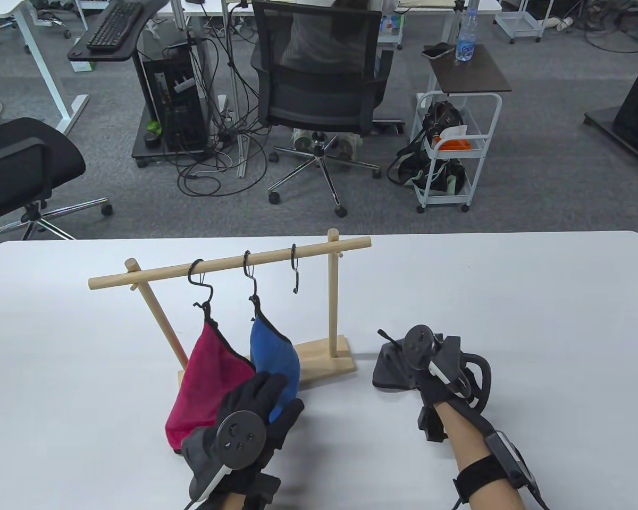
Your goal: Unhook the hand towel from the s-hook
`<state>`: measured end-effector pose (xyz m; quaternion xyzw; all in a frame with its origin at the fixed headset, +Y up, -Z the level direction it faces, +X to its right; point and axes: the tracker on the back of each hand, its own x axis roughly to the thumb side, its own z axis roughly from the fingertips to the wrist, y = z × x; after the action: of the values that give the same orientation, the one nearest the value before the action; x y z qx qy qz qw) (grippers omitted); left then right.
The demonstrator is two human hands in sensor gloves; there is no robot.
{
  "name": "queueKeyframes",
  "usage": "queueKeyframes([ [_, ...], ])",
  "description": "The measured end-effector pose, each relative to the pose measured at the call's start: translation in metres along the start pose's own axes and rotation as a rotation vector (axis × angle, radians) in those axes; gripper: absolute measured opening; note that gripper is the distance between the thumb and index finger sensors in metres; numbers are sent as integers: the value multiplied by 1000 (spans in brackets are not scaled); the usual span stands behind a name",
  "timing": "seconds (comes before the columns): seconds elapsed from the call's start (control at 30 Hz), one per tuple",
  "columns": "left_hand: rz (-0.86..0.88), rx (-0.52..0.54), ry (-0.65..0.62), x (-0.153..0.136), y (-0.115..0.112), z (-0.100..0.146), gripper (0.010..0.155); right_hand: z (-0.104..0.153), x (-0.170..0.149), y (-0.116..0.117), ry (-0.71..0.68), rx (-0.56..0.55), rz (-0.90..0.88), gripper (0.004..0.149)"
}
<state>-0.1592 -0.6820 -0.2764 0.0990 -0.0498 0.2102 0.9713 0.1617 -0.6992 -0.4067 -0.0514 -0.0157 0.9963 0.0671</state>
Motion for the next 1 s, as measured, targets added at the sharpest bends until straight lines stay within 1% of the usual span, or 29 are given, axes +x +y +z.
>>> queueKeyframes([
  [0.23,19,-28,1,-2,-4,-1,62,23,6,-28,-40,-38,-72,46],
  [0.53,31,-33,-3,-2,-5,-1,62,52,19,-55,-123,-105,-143,47],
  [0.73,29,-42,-7,-1,-6,-1,62,71,24,-59,-173,-130,-194,49],
  [1.0,22,-42,-11,0,-7,-1,62,95,26,-49,-202,-125,-252,52],
])
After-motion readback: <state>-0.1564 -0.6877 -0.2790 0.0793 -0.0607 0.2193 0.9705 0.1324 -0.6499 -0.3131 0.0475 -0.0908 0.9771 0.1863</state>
